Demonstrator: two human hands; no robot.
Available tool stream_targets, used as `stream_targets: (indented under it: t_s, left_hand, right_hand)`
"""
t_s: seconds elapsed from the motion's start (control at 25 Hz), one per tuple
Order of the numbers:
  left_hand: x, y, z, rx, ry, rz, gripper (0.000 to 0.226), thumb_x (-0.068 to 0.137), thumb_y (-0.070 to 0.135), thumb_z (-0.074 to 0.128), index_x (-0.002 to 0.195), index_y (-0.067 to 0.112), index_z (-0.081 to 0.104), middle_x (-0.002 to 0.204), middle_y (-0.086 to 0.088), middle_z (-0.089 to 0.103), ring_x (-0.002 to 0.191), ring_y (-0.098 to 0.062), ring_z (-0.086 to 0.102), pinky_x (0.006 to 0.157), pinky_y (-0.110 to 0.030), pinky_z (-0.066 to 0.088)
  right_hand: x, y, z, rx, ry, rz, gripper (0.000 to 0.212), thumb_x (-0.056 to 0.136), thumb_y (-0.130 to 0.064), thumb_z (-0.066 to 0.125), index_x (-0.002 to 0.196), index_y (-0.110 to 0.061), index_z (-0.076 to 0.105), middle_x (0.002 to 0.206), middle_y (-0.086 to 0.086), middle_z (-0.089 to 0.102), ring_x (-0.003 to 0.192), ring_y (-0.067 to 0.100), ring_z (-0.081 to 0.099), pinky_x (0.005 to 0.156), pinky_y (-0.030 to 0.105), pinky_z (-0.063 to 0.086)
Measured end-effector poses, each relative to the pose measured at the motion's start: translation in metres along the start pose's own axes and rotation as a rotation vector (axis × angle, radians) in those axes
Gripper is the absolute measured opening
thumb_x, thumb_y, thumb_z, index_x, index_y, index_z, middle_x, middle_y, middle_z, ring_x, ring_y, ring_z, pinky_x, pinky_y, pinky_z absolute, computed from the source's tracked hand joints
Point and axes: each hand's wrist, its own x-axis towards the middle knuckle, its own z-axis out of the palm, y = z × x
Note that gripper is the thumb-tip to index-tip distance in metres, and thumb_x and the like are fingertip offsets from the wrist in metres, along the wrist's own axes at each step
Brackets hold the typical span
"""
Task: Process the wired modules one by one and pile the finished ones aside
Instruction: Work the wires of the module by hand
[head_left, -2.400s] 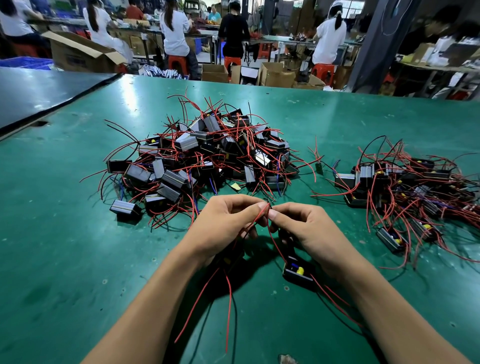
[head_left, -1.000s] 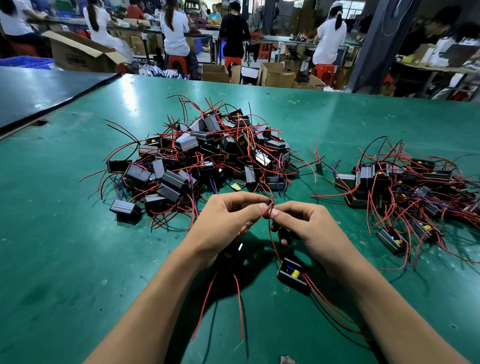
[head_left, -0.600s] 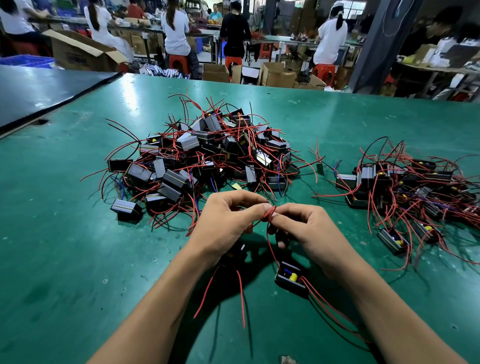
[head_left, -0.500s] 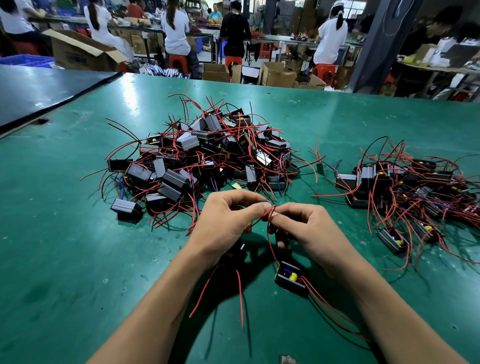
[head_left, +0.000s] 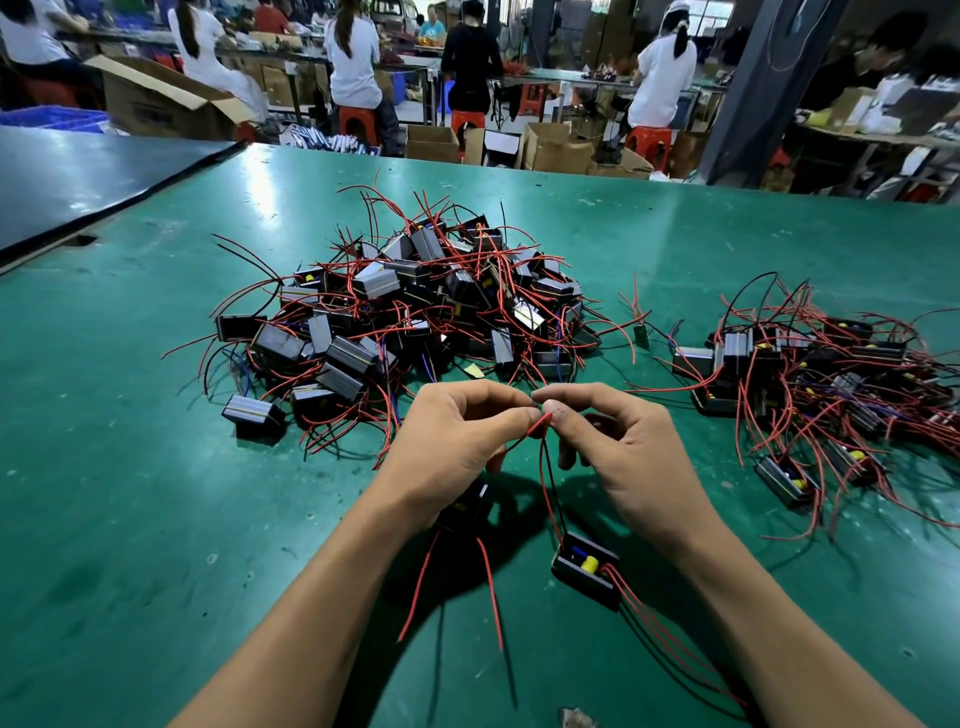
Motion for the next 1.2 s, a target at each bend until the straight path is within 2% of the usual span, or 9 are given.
stream_targets:
  t_s: [0.16,0.32,0.44,0.64,0.76,0.84,0.96,1.04,1.2]
  left_hand:
    - [0.001,0.0,-0.001,-0.004,-0.012,-0.057,0.002,0.081,0.015,0.077,0.079,0.014,0.077,0.063,-0.009,0.058,0.053,-0.015,0.039,0.049,-0.023,0.029]
    - [0.001,0.001,-0.004,0.047,-0.016,-0.098,0.002,0.081,0.016,0.077,0.08,0.014,0.078,0.069,-0.022,0.062,0.051,-0.015,0.035,0.047,-0.024,0.025]
    - [0.001,0.001,-0.005,0.059,-0.06,-0.128,0.004,0.082,0.011,0.075,0.079,0.012,0.078,0.075,-0.012,0.074,0.046,-0.007,0.041,0.044,-0.015,0.029]
    - [0.002,0.0,-0.01,0.077,-0.149,-0.202,0.006,0.082,0.011,0.072,0.08,0.011,0.078,0.081,-0.019,0.072,0.055,-0.015,0.037,0.045,-0.018,0.029]
    - [0.002,0.0,-0.011,0.089,-0.191,-0.216,0.003,0.079,0.015,0.077,0.08,0.012,0.079,0.076,-0.012,0.072,0.054,-0.014,0.035,0.045,-0.02,0.027]
    - [0.001,0.001,-0.011,0.111,-0.192,-0.202,0.004,0.078,0.018,0.078,0.08,0.015,0.079,0.069,-0.009,0.068,0.052,-0.014,0.033,0.045,-0.021,0.025]
    - [0.001,0.002,-0.011,0.161,-0.17,-0.153,0.003,0.079,0.017,0.078,0.076,0.015,0.079,0.056,-0.003,0.057,0.046,-0.011,0.033,0.044,-0.02,0.024]
    - [0.001,0.002,-0.01,0.194,-0.15,-0.115,0.006,0.081,0.015,0.077,0.075,0.014,0.079,0.05,0.005,0.057,0.042,-0.005,0.035,0.043,-0.015,0.026]
    - [0.001,0.004,-0.008,0.146,-0.106,-0.1,0.005,0.083,0.012,0.075,0.081,0.009,0.078,0.068,-0.003,0.072,0.044,-0.003,0.042,0.044,-0.013,0.031]
  right_hand:
    - [0.001,0.0,-0.001,-0.005,0.003,-0.004,0.01,0.089,-0.016,0.073,0.096,-0.023,0.077,0.074,-0.003,0.073,0.056,0.009,0.058,0.059,0.02,0.048]
    - [0.0,0.0,-0.005,-0.242,-0.012,-0.164,0.017,0.086,-0.01,0.076,0.096,-0.023,0.077,0.08,-0.012,0.071,0.06,0.009,0.061,0.062,0.021,0.049]
    - [0.001,0.003,-0.007,-0.294,-0.031,-0.238,0.021,0.084,-0.003,0.077,0.099,-0.018,0.077,0.083,-0.016,0.068,0.063,0.009,0.06,0.062,0.021,0.047]
    - [0.002,0.004,-0.012,-0.202,-0.146,-0.178,0.021,0.087,-0.016,0.074,0.107,-0.02,0.078,0.087,-0.014,0.069,0.071,0.005,0.062,0.068,0.014,0.044]
    - [0.003,0.002,-0.014,-0.227,-0.154,-0.13,0.012,0.085,-0.03,0.072,0.095,-0.026,0.079,0.081,-0.014,0.068,0.066,0.003,0.056,0.063,0.015,0.041]
    - [0.002,0.003,-0.014,-0.25,-0.128,-0.067,0.005,0.087,-0.032,0.074,0.085,-0.027,0.076,0.071,-0.016,0.064,0.058,0.002,0.048,0.058,0.016,0.038]
    - [0.002,0.004,-0.01,-0.196,-0.151,0.107,0.016,0.092,-0.031,0.071,0.079,-0.021,0.073,0.06,-0.01,0.052,0.056,0.007,0.041,0.053,0.02,0.033]
    - [0.003,0.005,-0.007,-0.112,-0.155,0.212,0.019,0.093,-0.028,0.069,0.078,-0.017,0.072,0.055,-0.011,0.048,0.052,0.005,0.038,0.049,0.016,0.03]
    - [0.001,0.004,-0.003,-0.037,-0.087,0.18,0.014,0.09,-0.028,0.072,0.083,-0.016,0.073,0.058,-0.01,0.052,0.05,0.003,0.04,0.048,0.013,0.033]
